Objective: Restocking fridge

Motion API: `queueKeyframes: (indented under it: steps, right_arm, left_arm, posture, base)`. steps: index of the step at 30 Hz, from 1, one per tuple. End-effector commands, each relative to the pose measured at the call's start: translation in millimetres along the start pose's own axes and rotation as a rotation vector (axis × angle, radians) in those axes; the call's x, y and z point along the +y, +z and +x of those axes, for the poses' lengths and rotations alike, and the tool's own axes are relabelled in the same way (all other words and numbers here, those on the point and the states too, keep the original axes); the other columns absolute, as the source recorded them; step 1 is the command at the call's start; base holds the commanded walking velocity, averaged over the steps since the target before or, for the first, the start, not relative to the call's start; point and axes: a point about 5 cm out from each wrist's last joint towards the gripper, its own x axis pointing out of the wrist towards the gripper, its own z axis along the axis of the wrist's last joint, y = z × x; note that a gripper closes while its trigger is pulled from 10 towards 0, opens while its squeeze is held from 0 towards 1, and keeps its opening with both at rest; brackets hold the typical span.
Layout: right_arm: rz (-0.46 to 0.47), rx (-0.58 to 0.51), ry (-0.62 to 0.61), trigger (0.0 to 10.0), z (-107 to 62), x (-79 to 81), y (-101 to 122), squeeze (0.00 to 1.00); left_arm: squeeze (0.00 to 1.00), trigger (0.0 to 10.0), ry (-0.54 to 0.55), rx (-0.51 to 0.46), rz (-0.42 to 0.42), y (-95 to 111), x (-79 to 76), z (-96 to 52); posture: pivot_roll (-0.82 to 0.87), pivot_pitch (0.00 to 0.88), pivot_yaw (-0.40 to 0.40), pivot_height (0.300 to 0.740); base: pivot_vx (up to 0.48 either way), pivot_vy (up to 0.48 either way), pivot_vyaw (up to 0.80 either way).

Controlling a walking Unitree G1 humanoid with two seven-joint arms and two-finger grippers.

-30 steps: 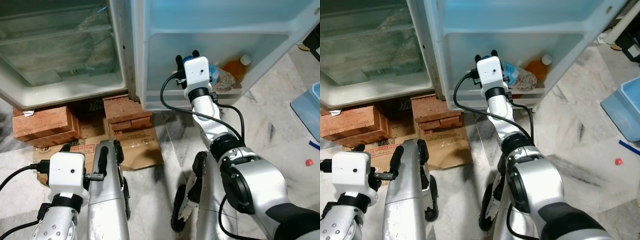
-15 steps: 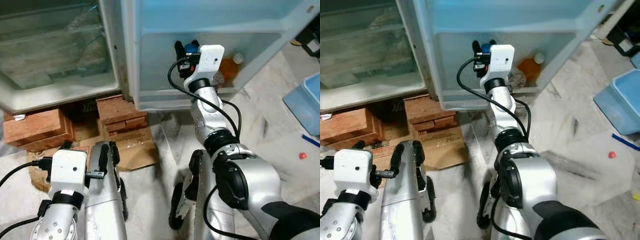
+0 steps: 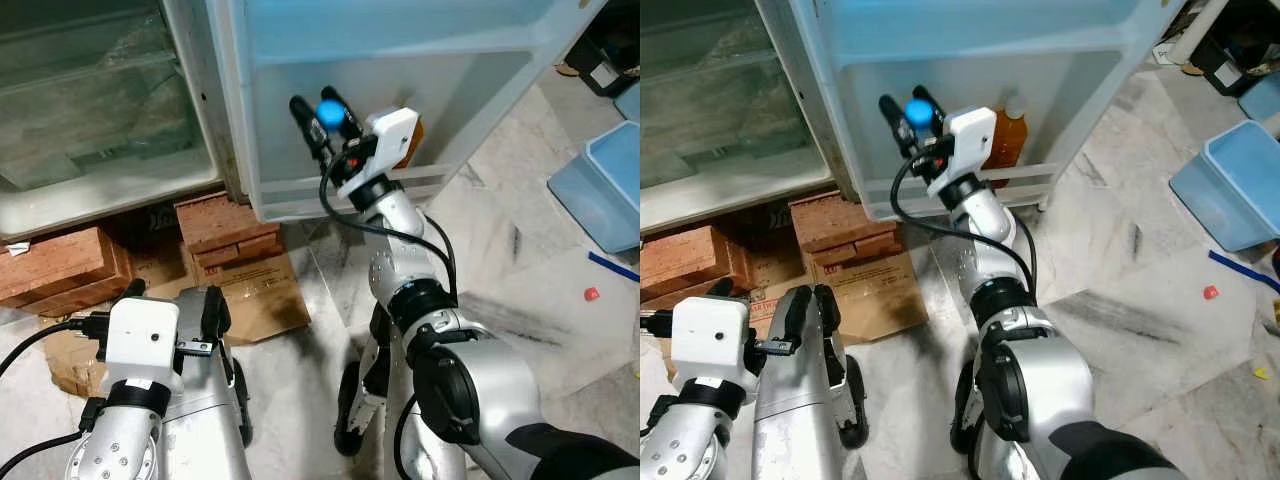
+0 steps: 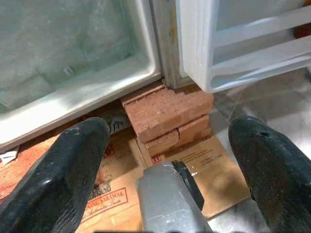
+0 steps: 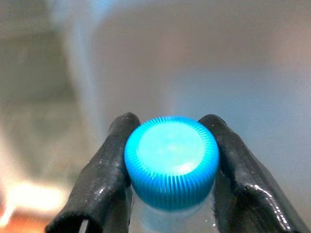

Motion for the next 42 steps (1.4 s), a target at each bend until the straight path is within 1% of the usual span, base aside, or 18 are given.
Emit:
queueKeyframes:
  steps: [1,2,3,4,8,10,14,16,17,19,22,24,25,27,28,34,35,42]
  right_arm:
    - [-0.024,0.052,0.029,10.0,-9.2,9.1,-12.5,0.00]
    - [-0.024,0.052,0.029,10.0,-9.2,9.1,-12.5,0.00]
    - [-0.092,0.046,0.049,10.0,-9.6,11.2,-11.1,0.00]
    - [-0.118,0.049,0.047,10.0,-9.9,11.6,-11.1,0.00]
    - [-0.138,0.091,-0.007,10.0,-12.8,7.4,-15.8,0.00]
    - [-0.191,0.183,-0.097,10.0,-16.5,-1.7,-23.5,0.00]
    - [-0.270,0.262,-0.181,10.0,-21.3,-13.2,-28.4,0.00]
    - [-0.366,0.340,-0.263,10.0,-25.8,-28.1,-30.4,0.00]
    - [-0.366,0.340,-0.263,10.0,-25.8,-28.1,-30.4,0.00]
    - [-0.444,0.385,-0.336,10.0,-29.6,-43.0,-28.2,0.00]
    - [-0.505,0.413,-0.400,10.0,-32.6,-55.5,-24.9,0.00]
    - [-0.517,0.419,-0.419,10.0,-33.7,-58.7,-23.9,0.00]
    - [-0.562,0.431,-0.436,10.0,-34.9,-62.4,-23.0,0.00]
    - [-0.575,0.434,-0.446,10.0,-35.7,-64.2,-22.5,0.00]
    - [-0.614,0.442,-0.465,10.0,-37.5,-67.2,-21.9,0.00]
    - [-0.580,0.470,-0.522,10.0,-41.5,-71.2,-24.0,0.00]
    - [-0.561,0.470,-0.550,10.0,-43.4,-73.8,-23.6,1.00]
    - [-0.560,0.460,-0.589,10.0,-43.9,-79.1,-19.9,1.00]
  left_arm:
    - [0.00,10.0,0.001,0.013,0.005,-2.1,-0.4,-3.4]
    - [0.00,10.0,0.001,0.013,0.005,-2.1,-0.4,-3.4]
    - [0.00,10.0,0.001,0.013,0.005,-2.1,-0.5,-2.9]
    - [0.00,10.0,0.000,0.012,0.004,-2.0,-0.7,-2.5]
    - [0.00,10.0,0.002,0.014,0.000,-2.4,-1.1,-1.5]
    - [0.00,10.0,0.006,0.015,-0.001,-2.5,-0.4,-1.9]
    - [0.00,10.0,0.011,0.016,0.000,-2.4,0.9,-1.8]
    - [0.00,10.0,0.017,0.017,0.000,-2.5,2.4,-1.2]
    - [0.00,10.0,0.017,0.017,0.000,-2.5,2.4,-1.2]
    - [0.00,10.0,0.018,0.018,-0.002,-2.8,2.5,-0.5]
    - [0.00,10.0,0.017,0.017,-0.006,-2.8,1.8,0.7]
    - [0.00,10.0,0.017,0.017,-0.007,-2.8,1.5,1.0]
    - [0.00,10.0,0.016,0.016,-0.009,-2.9,1.4,1.6]
    - [0.00,10.0,0.016,0.016,-0.009,-2.9,1.4,1.7]
    - [0.00,10.0,0.016,0.017,-0.010,-3.0,1.5,1.4]
    - [0.00,10.0,0.018,0.020,-0.013,-3.3,1.7,1.4]
    - [0.00,10.0,0.017,0.020,-0.014,-3.6,1.5,2.0]
    - [0.00,10.0,0.016,0.018,-0.015,-4.1,1.9,5.3]
  posture:
    - [0.36,0.380,-0.087,0.491]
    - [0.36,0.380,-0.087,0.491]
    - [0.35,0.381,-0.089,0.491]
    - [0.35,0.381,-0.089,0.491]
    - [0.36,0.381,-0.086,0.491]
    - [0.36,0.381,-0.086,0.491]
    - [0.36,0.383,-0.083,0.491]
    - [0.36,0.381,-0.083,0.491]
    - [0.36,0.381,-0.083,0.491]
    - [0.36,0.378,-0.084,0.491]
    - [0.36,0.377,-0.083,0.491]
    - [0.36,0.376,-0.083,0.491]
    - [0.36,0.375,-0.082,0.491]
    - [0.36,0.375,-0.082,0.491]
    - [0.36,0.375,-0.082,0.491]
    - [0.36,0.373,-0.084,0.491]
    - [0.36,0.370,-0.084,0.491]
    - [0.36,0.355,-0.083,0.491]
  base:
    - [0.000,0.000,0.00]
    - [0.000,0.000,0.00]
    - [0.000,0.000,0.00]
    - [0.000,0.000,0.00]
    - [0.000,0.000,0.00]
    - [0.000,0.000,0.00]
    - [0.000,0.000,0.00]
    - [0.000,0.000,0.00]
    - [0.000,0.000,0.00]
    - [0.000,0.000,0.00]
    - [0.000,0.000,0.00]
    - [0.000,0.000,0.00]
    - [0.000,0.000,0.00]
    - [0.000,0.000,0.00]
    - [0.000,0.000,0.00]
    - [0.000,0.000,0.00]
    - [0.000,0.000,0.00]
    - [0.000,0.000,0.00]
